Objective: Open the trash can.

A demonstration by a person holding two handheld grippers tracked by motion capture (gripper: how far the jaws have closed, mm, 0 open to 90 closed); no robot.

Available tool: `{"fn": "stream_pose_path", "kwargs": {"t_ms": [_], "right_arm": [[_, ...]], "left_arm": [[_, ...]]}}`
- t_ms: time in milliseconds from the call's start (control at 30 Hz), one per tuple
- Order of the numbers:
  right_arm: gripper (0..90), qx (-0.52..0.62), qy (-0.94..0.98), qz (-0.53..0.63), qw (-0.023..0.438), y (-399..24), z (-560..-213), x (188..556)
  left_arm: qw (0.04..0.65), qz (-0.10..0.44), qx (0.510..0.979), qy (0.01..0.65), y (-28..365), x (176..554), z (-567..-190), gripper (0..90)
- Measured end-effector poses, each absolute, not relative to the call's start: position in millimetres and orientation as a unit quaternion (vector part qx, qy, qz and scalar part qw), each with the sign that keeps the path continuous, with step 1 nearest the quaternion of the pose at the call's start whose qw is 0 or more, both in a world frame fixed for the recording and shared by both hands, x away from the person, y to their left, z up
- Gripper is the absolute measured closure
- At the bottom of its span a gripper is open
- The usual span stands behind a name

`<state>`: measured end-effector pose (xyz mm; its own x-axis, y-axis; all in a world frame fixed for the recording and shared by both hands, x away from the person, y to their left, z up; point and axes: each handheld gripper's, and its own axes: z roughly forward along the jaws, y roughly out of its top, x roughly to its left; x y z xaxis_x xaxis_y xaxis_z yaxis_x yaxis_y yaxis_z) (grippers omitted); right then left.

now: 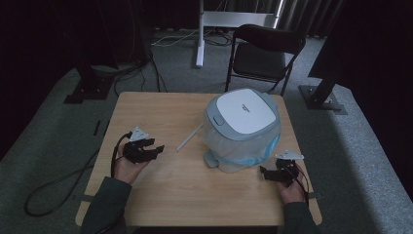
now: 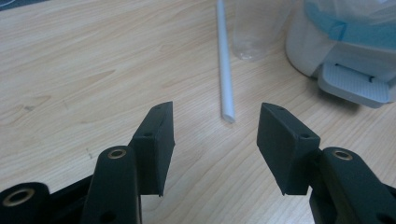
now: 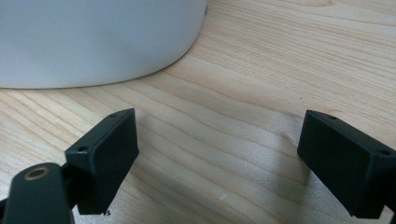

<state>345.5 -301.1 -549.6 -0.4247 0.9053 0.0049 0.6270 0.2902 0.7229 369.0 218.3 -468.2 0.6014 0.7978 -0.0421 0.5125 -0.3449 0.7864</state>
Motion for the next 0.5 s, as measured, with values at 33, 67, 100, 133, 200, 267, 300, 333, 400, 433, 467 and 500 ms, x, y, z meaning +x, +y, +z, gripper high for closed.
{"fn": "stream_pose_path", "kwargs": {"t_ms": [33, 67, 100, 133, 200, 267, 300, 333, 400, 433, 467, 500], "right_arm": [[11.3, 0.494, 0.776, 0.333, 0.209, -301.1, -549.6, 345.5], [11.3, 0.494, 0.776, 0.333, 0.209, -301.1, -549.6, 345.5], [11.3, 0.494, 0.776, 0.333, 0.209, -301.1, -549.6, 345.5], [11.3, 0.494, 0.776, 0.333, 0.209, -301.1, -549.6, 345.5], [11.3, 0.494, 0.776, 0.333, 0.209, -301.1, -549.6, 345.5], [11.3, 0.494, 0.776, 0.333, 0.209, -301.2, -549.6, 345.5], [11.3, 0.494, 0.776, 0.333, 0.209, -301.2, -549.6, 345.5], [11.3, 0.494, 0.776, 0.333, 0.209, -301.2, -549.6, 345.5], [11.3, 0.494, 0.776, 0.333, 0.209, -301.1, -549.6, 345.5], [11.3, 0.494, 0.776, 0.333, 0.209, -301.2, -549.6, 345.5], [11.3, 0.494, 0.776, 0.333, 0.209, -301.2, -549.6, 345.5], [11.3, 0.494, 0.776, 0.333, 0.209, -301.2, -549.6, 345.5]], "left_arm": [[0.400, 0.178, 0.800, 0.409, 218.3, 369.0, -468.2, 46.5], [0.401, 0.178, 0.802, 0.405, 216.6, 369.1, -465.9, 46.5], [0.402, 0.178, 0.802, 0.405, 216.1, 369.1, -465.3, 46.5], [0.403, 0.179, 0.802, 0.403, 215.0, 369.1, -463.6, 46.5], [0.404, 0.180, 0.803, 0.400, 213.9, 369.3, -461.2, 46.2], [0.407, 0.179, 0.803, 0.397, 212.2, 369.5, -458.5, 45.6], [0.409, 0.179, 0.803, 0.395, 211.1, 369.7, -457.3, 45.4], [0.409, 0.179, 0.803, 0.394, 210.0, 369.8, -456.1, 45.4], [0.411, 0.180, 0.803, 0.392, 207.6, 370.1, -453.7, 44.9], [0.412, 0.180, 0.804, 0.390, 206.7, 370.3, -452.5, 44.9], [0.412, 0.180, 0.804, 0.389, 205.6, 370.4, -451.2, 44.9], [0.412, 0.180, 0.805, 0.387, 204.6, 370.5, -449.9, 44.9]]}}
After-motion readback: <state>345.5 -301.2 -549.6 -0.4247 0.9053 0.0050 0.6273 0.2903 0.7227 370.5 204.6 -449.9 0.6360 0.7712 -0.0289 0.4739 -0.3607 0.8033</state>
